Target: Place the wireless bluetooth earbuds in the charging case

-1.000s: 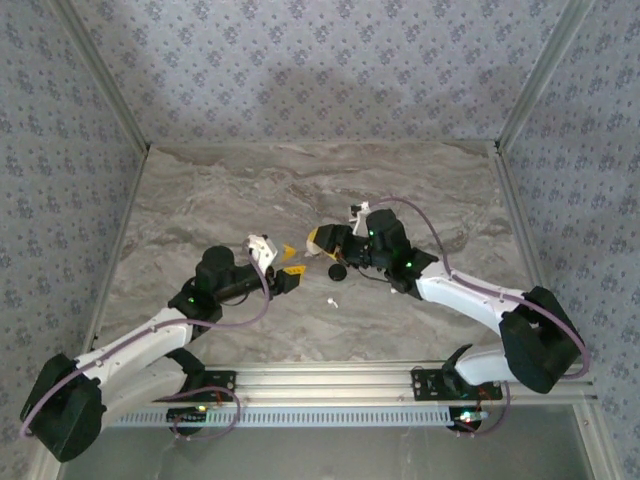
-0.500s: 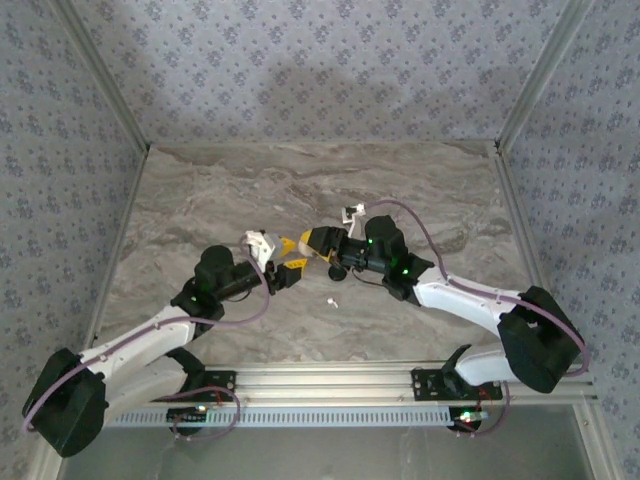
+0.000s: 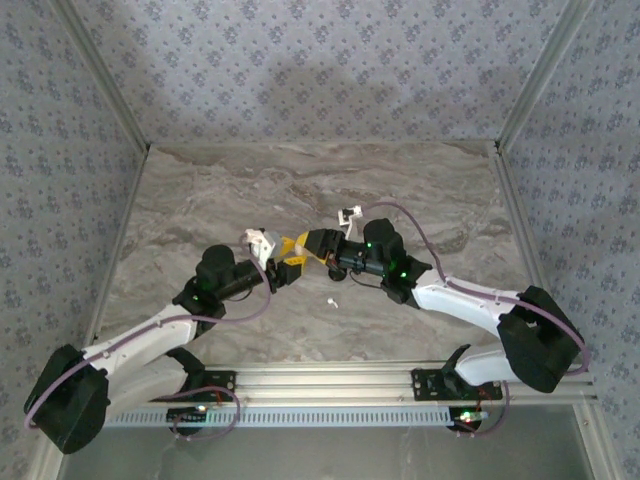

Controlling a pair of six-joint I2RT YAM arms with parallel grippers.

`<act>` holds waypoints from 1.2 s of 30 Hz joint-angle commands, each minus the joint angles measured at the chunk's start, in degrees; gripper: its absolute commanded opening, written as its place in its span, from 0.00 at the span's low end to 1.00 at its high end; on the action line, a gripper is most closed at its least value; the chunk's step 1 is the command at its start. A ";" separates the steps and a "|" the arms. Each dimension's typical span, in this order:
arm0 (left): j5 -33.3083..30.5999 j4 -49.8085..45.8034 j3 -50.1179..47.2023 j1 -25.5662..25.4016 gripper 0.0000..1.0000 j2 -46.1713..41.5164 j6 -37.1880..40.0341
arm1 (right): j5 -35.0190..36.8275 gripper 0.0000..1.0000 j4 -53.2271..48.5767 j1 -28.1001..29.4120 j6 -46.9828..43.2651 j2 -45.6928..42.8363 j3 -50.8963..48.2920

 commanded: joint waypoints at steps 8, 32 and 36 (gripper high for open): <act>-0.16 2.64 1.31 -0.41 0.37 0.30 -1.19 | 0.04 0.50 2.25 1.52 1.13 1.09 -0.49; 33.49 -18.43 13.94 11.94 0.05 7.51 1.44 | 0.55 0.82 -23.42 -9.35 -31.41 -22.89 -4.38; 40.88 -26.92 18.78 12.29 0.02 10.24 6.53 | -4.01 0.71 -29.63 -11.44 -52.52 -28.22 -3.65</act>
